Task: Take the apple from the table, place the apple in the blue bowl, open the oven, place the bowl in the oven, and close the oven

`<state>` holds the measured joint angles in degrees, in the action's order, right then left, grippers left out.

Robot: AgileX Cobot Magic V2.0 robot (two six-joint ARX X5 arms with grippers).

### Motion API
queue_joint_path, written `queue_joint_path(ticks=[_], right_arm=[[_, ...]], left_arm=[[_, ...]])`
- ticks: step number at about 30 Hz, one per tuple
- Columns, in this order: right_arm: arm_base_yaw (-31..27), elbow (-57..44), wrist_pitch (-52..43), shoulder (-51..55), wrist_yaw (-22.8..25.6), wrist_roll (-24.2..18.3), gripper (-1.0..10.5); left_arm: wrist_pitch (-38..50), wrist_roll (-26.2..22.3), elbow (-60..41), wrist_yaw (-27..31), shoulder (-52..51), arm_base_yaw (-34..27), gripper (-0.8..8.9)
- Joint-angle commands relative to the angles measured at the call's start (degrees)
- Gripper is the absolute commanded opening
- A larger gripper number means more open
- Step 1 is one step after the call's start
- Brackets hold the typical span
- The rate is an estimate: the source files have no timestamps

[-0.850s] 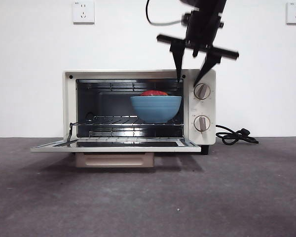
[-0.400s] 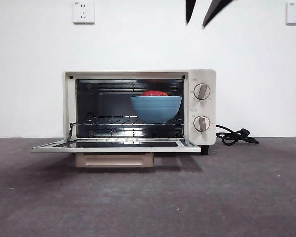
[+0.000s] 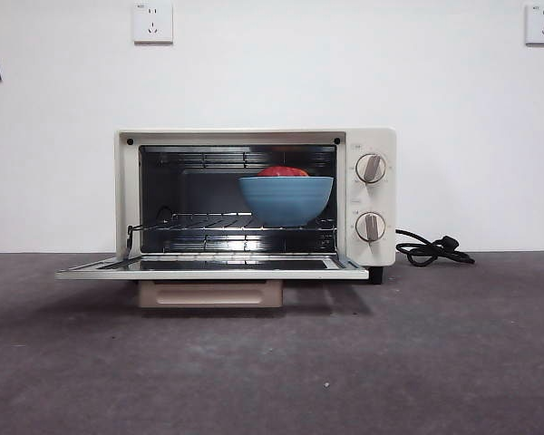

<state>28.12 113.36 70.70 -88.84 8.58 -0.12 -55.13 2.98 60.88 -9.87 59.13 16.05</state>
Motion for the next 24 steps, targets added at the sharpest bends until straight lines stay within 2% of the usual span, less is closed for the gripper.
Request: queue_joint_path(ticks=[1,4,8,11,16,19,24], right_arm=[[0.1,-3.4,0.0,3.5,0.0,-2.0,0.6],[0.1,-9.9,-2.0,8.9,0.5,-2.0,-0.2],[0.0,-21.7,-7.6,18.1,3.4,-1.3,-0.2],[0.0,-30.0,-10.5,24.7,3.5,0.6,-0.2],[0.0,-40.1,-13.4,34.4,3.3,3.7,-0.2],[0.0,-45.9,-16.5,42.0,-0.1,5.6,-0.2],[0.0,-48.3,-16.5,49.7,-0.5,6.1,-0.2]], left_arm=[[3.8,-0.2,-4.8,-5.3,0.7,-2.9,-0.09],[9.0,1.5,-11.0,-8.9,1.0,-5.8,-0.09],[16.9,4.9,-19.3,-14.4,1.0,-9.5,-0.09],[21.8,7.7,-23.8,-17.4,1.8,-12.0,-0.09],[28.8,11.6,-26.0,-19.5,5.4,-14.4,-0.09],[37.1,17.0,-26.0,-21.8,11.2,-15.1,-0.09],[43.8,21.0,-26.0,-22.7,21.3,-15.3,-0.09]])
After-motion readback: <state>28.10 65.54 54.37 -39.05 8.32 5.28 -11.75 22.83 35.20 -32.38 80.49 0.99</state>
